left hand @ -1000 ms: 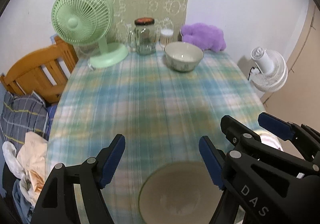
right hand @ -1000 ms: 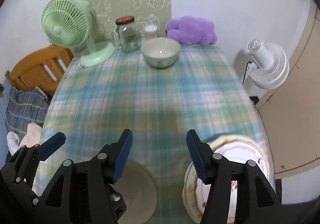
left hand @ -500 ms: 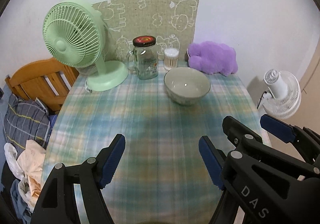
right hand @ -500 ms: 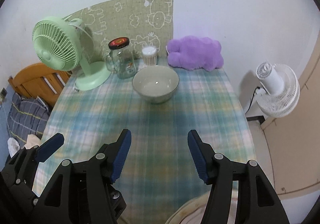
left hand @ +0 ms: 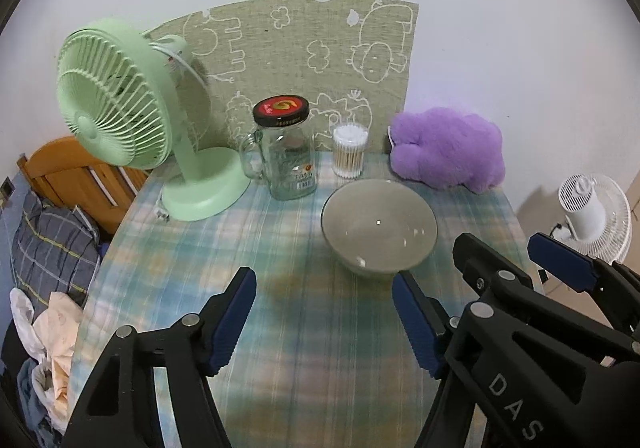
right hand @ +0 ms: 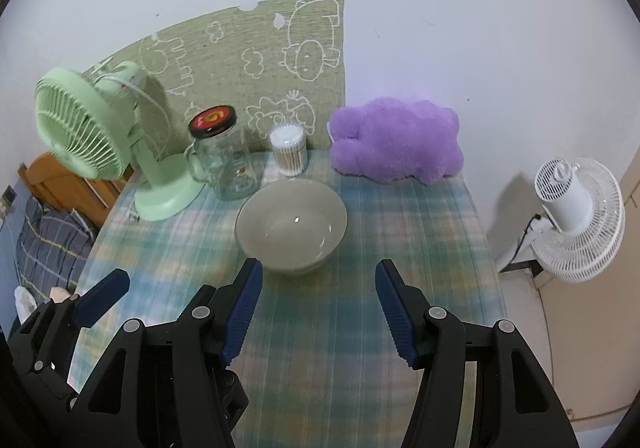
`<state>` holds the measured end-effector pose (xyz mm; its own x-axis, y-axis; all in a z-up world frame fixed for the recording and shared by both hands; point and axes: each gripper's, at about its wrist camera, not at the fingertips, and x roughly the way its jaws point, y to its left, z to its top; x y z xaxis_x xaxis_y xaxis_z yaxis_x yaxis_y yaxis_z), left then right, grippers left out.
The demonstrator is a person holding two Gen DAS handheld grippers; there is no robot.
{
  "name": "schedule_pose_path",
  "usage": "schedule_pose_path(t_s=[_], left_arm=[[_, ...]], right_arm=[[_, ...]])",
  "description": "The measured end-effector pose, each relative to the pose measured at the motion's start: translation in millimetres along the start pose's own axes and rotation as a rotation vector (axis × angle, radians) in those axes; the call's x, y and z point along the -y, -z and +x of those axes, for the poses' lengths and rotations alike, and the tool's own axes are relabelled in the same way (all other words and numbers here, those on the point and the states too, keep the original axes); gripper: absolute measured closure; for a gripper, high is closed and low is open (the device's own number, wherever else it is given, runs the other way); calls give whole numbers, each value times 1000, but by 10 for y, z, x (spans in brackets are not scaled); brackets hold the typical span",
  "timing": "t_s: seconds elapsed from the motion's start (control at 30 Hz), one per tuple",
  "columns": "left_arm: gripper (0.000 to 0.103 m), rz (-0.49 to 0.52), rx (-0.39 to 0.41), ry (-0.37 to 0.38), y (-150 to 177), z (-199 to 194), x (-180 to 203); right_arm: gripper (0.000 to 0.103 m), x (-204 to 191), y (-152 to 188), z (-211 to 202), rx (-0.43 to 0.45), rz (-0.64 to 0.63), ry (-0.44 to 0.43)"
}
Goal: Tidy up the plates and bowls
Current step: 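Move both tools to the last grey bowl by the jar and grasp its rim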
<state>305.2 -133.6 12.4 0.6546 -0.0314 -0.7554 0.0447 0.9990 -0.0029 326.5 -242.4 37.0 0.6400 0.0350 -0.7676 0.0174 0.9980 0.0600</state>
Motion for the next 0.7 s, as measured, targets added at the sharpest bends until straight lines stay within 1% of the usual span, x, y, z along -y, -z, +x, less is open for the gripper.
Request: schedule_pose_path(t_s=[0.13,0.17,0.23,0.33,0.43,0.53,0.63,0.7], left_arm=[[32,5,4,-17,-137,213,75],[34,8,1,-8,-164,267,95],[34,9,-11,35,-215,388,120],[34,3,-12,15,-273,582,143],[35,-13,-38,10,-290,819,143],[41,-16,-52,-3,-288,996,142],[45,1,-65,-14,-277,1142,166],[49,7,-70,-20,-279,1217,176]], right_arm=[[40,90,-139,205,4,12,-2],[40,106,-170,257,4,14,-2],[40,130,-232,375,-2,21,-6],[40,173,-318,572,-3,38,-8],[40,183,-376,803,-19,40,-4],[40,191,-391,1021,-38,46,0],[40,212,-389,1215,-60,54,3],[40,233,-382,1319,-70,62,2]])
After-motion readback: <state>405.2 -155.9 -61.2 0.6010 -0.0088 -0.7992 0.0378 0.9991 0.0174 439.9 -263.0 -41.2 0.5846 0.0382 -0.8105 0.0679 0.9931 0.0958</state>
